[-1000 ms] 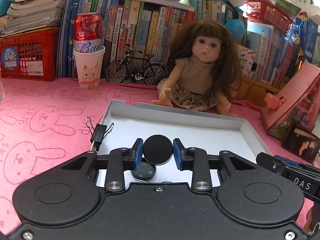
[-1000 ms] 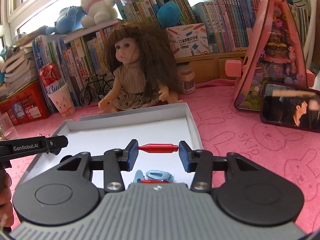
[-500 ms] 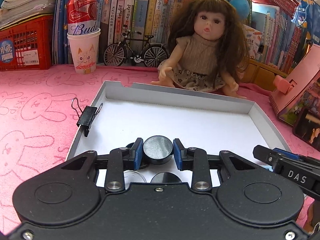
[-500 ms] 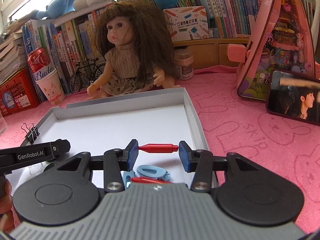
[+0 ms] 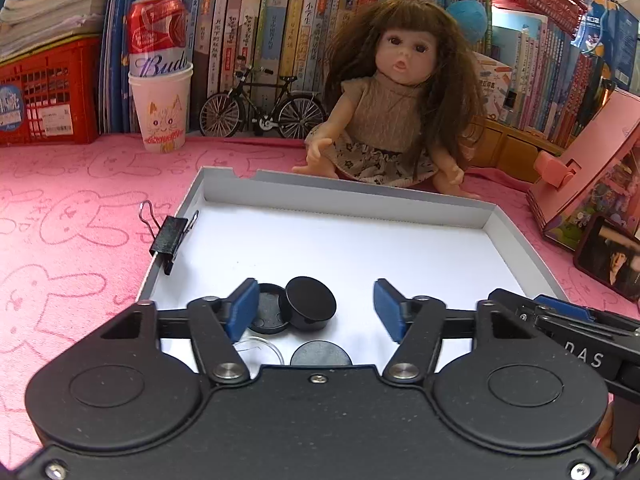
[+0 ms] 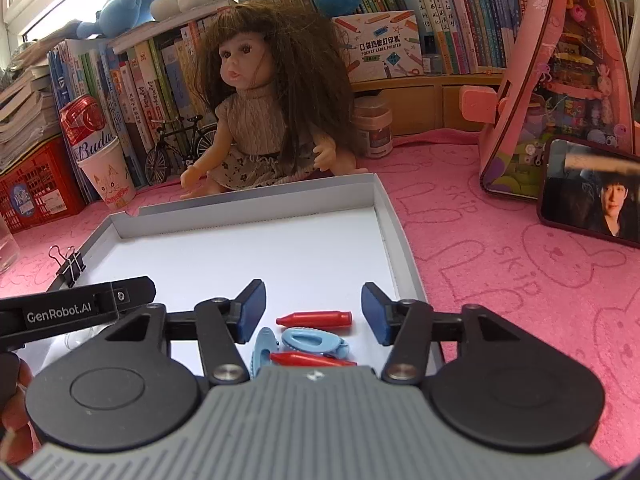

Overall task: Organize rigid objects
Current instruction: 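Open the left tool to drop the disc while the right releases the red item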

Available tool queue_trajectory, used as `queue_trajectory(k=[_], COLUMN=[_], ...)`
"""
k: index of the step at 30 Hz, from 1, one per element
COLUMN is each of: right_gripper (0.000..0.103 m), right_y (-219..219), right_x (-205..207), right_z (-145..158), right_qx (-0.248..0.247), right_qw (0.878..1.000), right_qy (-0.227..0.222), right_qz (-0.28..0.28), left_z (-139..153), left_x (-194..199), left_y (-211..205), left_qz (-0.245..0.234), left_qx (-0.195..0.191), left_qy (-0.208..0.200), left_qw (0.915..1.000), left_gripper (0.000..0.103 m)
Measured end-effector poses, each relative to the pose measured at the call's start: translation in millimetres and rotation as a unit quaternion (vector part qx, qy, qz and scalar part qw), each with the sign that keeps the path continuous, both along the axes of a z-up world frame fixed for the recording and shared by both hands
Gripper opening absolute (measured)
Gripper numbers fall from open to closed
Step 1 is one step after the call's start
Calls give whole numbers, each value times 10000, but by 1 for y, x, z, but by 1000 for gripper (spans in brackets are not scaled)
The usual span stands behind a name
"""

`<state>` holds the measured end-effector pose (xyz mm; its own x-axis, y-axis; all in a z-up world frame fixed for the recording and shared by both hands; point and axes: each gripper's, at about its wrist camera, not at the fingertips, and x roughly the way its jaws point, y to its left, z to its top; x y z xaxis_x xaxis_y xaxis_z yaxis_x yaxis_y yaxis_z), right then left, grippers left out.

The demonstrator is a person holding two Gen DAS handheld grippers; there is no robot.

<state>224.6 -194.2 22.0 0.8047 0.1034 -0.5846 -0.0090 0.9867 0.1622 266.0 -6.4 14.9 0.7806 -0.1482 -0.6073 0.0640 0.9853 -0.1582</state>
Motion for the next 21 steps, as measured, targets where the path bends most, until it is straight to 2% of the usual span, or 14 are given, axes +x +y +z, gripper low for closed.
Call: queue_trajectory(k=[4, 6, 9, 16, 21], right_gripper=[84, 86, 88, 92, 96], right_y=[-2, -4, -5, -2, 3], right_x=[-8, -12, -18, -37, -52], right_z=[7, 11, 18, 29, 34], right_qx=[35, 62, 94, -28, -150], right_qw=[9999, 9999, 9997, 9991, 9983], right_qy=[-110, -143, -211, -410, -513], right_qz=[-32, -27, -16, 118, 234], left_z=[8, 11, 17, 28, 33], left_x=[-12, -20, -33, -56, -73], left_y=[-1, -2, -3, 0, 1], left_qz=[2, 27, -9, -33, -97], left_qx=[75, 121, 236, 118, 174], left_qy=[-129, -228, -353, -408, -468], left_qw=[9999, 9997, 9991, 9991, 9987], left_gripper=[77, 85, 85, 86, 86])
